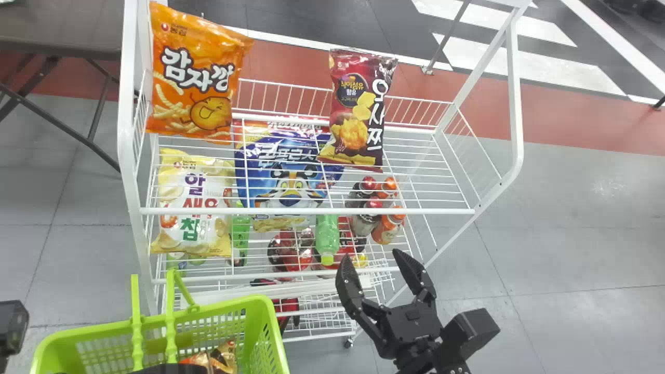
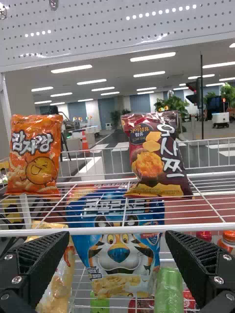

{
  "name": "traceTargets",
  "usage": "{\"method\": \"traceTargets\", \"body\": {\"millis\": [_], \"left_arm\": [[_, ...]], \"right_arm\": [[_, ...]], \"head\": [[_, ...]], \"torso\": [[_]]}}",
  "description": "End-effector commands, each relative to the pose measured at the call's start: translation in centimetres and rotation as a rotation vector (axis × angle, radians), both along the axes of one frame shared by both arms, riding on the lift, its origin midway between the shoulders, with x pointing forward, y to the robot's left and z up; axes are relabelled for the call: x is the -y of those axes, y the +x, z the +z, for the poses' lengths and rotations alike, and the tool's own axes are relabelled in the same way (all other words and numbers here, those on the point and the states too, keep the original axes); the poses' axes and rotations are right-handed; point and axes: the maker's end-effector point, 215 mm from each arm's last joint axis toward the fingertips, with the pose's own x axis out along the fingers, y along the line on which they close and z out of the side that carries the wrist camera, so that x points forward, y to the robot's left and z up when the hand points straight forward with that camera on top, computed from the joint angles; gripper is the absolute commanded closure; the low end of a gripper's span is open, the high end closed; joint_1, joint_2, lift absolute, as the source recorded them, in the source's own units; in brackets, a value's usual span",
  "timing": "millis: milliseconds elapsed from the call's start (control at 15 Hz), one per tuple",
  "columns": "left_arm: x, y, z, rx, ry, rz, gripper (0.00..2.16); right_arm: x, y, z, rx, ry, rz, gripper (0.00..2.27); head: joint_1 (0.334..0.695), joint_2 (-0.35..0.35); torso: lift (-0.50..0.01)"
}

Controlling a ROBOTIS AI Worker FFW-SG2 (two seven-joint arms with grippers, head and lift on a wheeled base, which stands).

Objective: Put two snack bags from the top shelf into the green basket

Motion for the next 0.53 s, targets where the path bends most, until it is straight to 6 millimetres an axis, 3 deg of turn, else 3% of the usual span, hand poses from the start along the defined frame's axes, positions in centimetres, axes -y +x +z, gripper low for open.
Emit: {"method": "traceTargets", "body": {"millis": [0, 467], "left_arm": [[-0.06, 0.38, -0.39, 0.005, 0.006, 0.013, 2.15], [-0.33, 0.27, -0.43, 0.002, 0.005, 0.032, 2.15]], "right_arm": [[0.42, 0.03, -0.64, -0.011, 0.000, -0.007, 0.08], [1.24, 0.53, -1.02, -0.022, -0.007, -0.013, 0.08]], "head": [[0.695, -0.350], [0.695, -0.350]], "torso": [[-0.001], [-0.001]]}}
